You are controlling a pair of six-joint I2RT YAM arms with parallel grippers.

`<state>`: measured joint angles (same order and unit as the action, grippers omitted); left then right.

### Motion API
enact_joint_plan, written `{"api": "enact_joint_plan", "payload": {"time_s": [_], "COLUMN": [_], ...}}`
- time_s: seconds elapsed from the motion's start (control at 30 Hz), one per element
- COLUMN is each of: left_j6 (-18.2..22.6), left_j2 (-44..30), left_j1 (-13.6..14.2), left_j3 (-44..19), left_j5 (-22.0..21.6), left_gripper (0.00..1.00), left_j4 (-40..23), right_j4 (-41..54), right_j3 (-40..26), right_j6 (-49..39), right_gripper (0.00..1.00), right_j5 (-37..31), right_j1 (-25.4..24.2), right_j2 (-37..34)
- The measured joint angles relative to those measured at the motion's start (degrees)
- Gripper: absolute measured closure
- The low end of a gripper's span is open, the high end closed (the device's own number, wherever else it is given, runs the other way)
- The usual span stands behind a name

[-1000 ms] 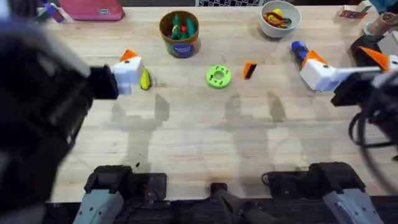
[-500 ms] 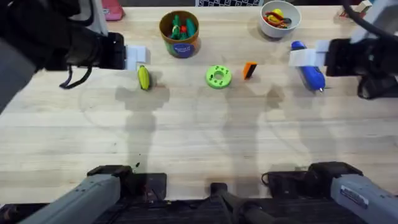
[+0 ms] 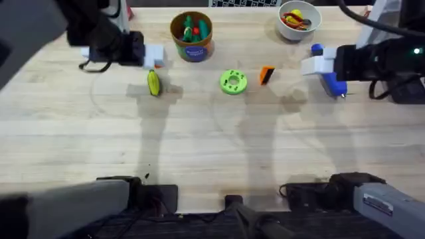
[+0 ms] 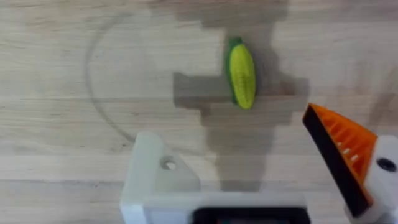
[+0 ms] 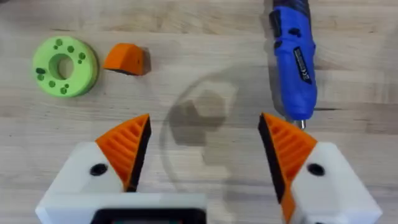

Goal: Pick up the gripper from the table and insert it into the empty holder that is missing its gripper. Then pick up a screw, insert it into the mounting hole, and use the screwdriver to tighten it. Finally, clean up the table by picking up the vegetable and placing it into the bucket.

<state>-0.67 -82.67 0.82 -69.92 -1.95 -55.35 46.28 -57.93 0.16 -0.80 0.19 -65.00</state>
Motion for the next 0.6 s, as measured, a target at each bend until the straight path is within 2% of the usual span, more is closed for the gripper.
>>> {"api": "enact_joint_plan", "payload": {"time_s": [0.2, 0.5, 0.6], "left_j6": [-3.09, -6.11, -6.33], "left_j2": [-11.87, -23.97, -26.53], "left_j1": [0.17, 0.37, 0.44], "left_j3": [-7.62, -8.49, -8.49], "left_j5": [1.76, 2.37, 2.4], "left_gripper": [0.015, 0.01, 0.088], "left_j4": [-1.73, 0.01, 0.06], "right_j4": [0.02, 0.0, 0.0], "right_j3": [0.0, 0.0, 0.0], "right_j6": [0.0, 0.0, 0.0], "right_gripper": [0.01, 0.01, 0.011], "right_j5": [0.0, 0.0, 0.0], "right_j1": [0.02, 0.0, 0.0], "right_j2": [0.01, 0.01, -0.01]}}
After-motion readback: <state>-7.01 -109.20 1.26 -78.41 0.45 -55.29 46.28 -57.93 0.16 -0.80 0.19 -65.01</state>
